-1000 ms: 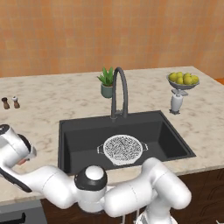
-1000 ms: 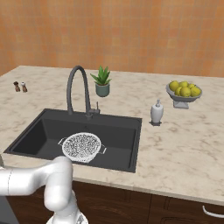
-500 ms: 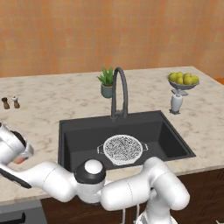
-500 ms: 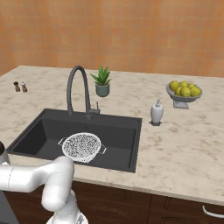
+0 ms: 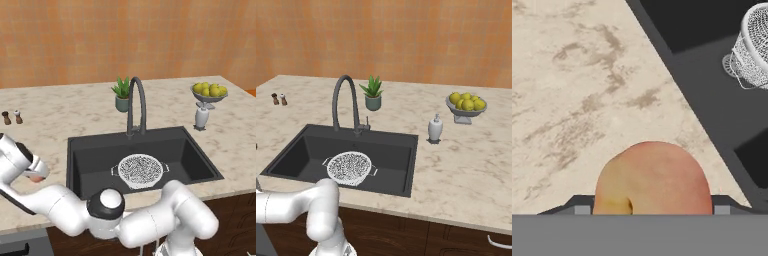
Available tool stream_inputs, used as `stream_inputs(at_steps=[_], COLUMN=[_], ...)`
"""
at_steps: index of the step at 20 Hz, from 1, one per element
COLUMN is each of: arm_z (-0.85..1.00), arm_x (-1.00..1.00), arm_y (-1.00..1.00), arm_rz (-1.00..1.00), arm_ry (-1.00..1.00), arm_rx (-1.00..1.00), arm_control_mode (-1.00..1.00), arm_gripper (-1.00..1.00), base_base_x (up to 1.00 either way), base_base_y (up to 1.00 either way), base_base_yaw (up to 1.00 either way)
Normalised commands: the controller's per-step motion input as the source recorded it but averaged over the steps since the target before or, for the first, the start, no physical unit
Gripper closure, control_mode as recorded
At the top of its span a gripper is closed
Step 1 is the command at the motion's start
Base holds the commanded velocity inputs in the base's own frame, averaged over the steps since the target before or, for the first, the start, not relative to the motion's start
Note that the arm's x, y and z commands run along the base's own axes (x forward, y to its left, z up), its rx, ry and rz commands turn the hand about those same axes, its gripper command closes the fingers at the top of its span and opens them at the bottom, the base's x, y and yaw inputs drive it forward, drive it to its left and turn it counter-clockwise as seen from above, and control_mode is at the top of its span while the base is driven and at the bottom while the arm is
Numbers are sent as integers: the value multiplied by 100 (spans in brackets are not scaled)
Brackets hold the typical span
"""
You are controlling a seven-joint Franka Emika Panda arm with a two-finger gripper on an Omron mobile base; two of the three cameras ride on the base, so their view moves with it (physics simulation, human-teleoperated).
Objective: Put the colander in the sink, put the peach in the colander, and turn on the sink faucet and pour water over the colander.
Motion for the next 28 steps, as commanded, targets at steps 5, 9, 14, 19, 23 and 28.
stream_inputs(at_steps=[5,9,14,19,23,28], arm_z=[22,19,1,0,0,0], arm_x=[-7,0,0,13,16,4], arm_y=[-100,-100,-100,-100,-100,-100], arm_rz=[-30,-28,-30,-27,-24,-22], arm_ry=[-9,-3,0,0,-1,0], arm_rx=[0,0,0,0,-3,-4], arm_control_mode=[-100,-100,-100,-100,-100,-100], arm_gripper=[100,100,100,100,100,100], base_base_x=[0,0,0,0,0,0], base_base_y=[0,0,0,0,0,0], base_base_yaw=[0,0,0,0,0,0])
